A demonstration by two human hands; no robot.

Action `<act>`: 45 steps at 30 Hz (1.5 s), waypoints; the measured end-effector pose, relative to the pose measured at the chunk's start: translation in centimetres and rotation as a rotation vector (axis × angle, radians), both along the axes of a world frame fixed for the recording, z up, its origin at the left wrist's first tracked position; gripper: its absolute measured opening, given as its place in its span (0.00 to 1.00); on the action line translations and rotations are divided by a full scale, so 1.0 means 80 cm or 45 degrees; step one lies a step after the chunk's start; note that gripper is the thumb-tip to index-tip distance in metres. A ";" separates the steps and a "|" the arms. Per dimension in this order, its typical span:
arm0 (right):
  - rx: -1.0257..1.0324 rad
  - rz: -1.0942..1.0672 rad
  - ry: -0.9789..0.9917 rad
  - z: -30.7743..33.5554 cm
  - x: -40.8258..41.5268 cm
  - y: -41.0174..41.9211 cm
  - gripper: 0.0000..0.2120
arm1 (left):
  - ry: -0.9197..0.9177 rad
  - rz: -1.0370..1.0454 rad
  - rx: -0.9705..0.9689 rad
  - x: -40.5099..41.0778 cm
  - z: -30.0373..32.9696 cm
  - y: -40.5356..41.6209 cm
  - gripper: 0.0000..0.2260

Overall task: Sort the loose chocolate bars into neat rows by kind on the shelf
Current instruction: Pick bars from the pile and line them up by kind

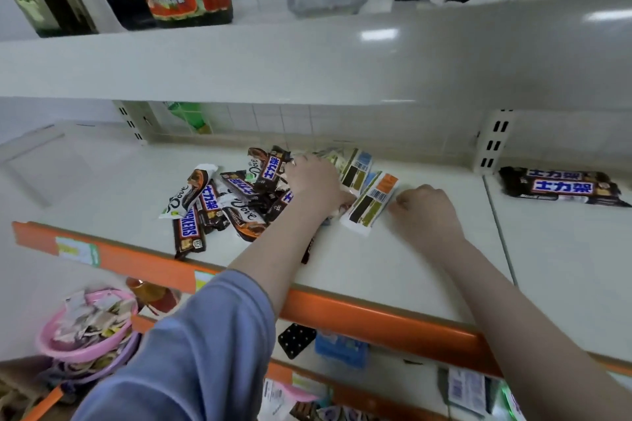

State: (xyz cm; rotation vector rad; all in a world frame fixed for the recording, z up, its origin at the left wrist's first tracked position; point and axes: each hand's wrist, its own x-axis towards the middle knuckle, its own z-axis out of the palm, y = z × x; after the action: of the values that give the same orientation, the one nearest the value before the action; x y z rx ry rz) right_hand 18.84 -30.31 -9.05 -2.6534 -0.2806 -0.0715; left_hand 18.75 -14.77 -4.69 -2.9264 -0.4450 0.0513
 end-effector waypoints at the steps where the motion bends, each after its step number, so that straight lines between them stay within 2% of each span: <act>1: 0.046 -0.030 0.013 -0.002 0.003 0.001 0.13 | 0.008 -0.017 -0.014 0.003 0.001 0.002 0.39; 4: 0.212 -0.094 0.095 -0.002 0.012 0.008 0.12 | -0.003 -0.103 -0.242 0.007 0.002 0.013 0.24; 7: 0.282 -0.162 0.198 0.006 0.018 0.015 0.15 | 0.073 -0.141 -0.426 0.006 -0.001 0.018 0.21; 13: 0.299 -0.228 0.280 0.014 0.029 0.030 0.19 | 0.011 -0.110 -0.708 -0.007 0.011 0.032 0.14; 15: 0.298 -0.224 0.307 0.017 0.029 0.032 0.18 | -0.014 -0.042 -0.978 -0.014 0.015 0.043 0.09; 18: 0.358 -0.200 0.368 0.026 0.030 0.034 0.15 | -0.055 0.148 -1.563 -0.031 0.016 0.055 0.18; 20: 0.430 -0.192 0.406 0.028 0.029 0.037 0.12 | -0.067 0.212 -1.908 -0.048 0.013 0.057 0.15; 24: 0.580 -0.158 0.442 0.031 0.011 0.028 0.09 | -0.112 0.291 -2.401 -0.073 0.001 0.055 0.14; 27: 0.718 -0.131 0.413 0.039 -0.009 0.005 0.05 | -0.086 0.380 -2.693 -0.085 0.000 0.048 0.08; 32: 0.927 -0.012 0.471 0.046 -0.034 -0.039 0.11 | -0.007 0.348 -2.891 -0.100 0.006 0.024 0.16; 36: 1.354 0.074 0.753 0.047 -0.052 -0.075 0.12 | -0.053 0.450 -2.973 -0.108 0.004 -0.008 0.13; 40: 1.382 0.145 0.858 0.050 -0.063 -0.110 0.14 | -0.134 0.559 -3.085 -0.111 -0.009 -0.039 0.11; 43: 1.406 0.093 0.854 0.049 -0.071 -0.131 0.11 | -0.129 0.598 -3.144 -0.120 -0.015 -0.058 0.08; 45: 1.416 0.026 0.809 0.049 -0.078 -0.141 0.11 | -0.139 0.609 -3.150 -0.127 -0.018 -0.069 0.10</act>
State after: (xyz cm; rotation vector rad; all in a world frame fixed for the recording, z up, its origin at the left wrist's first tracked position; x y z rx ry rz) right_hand 12.62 -41.60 -5.15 -1.4596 -0.0186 0.4749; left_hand 8.57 -20.29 -6.11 -4.4577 -2.6256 1.5032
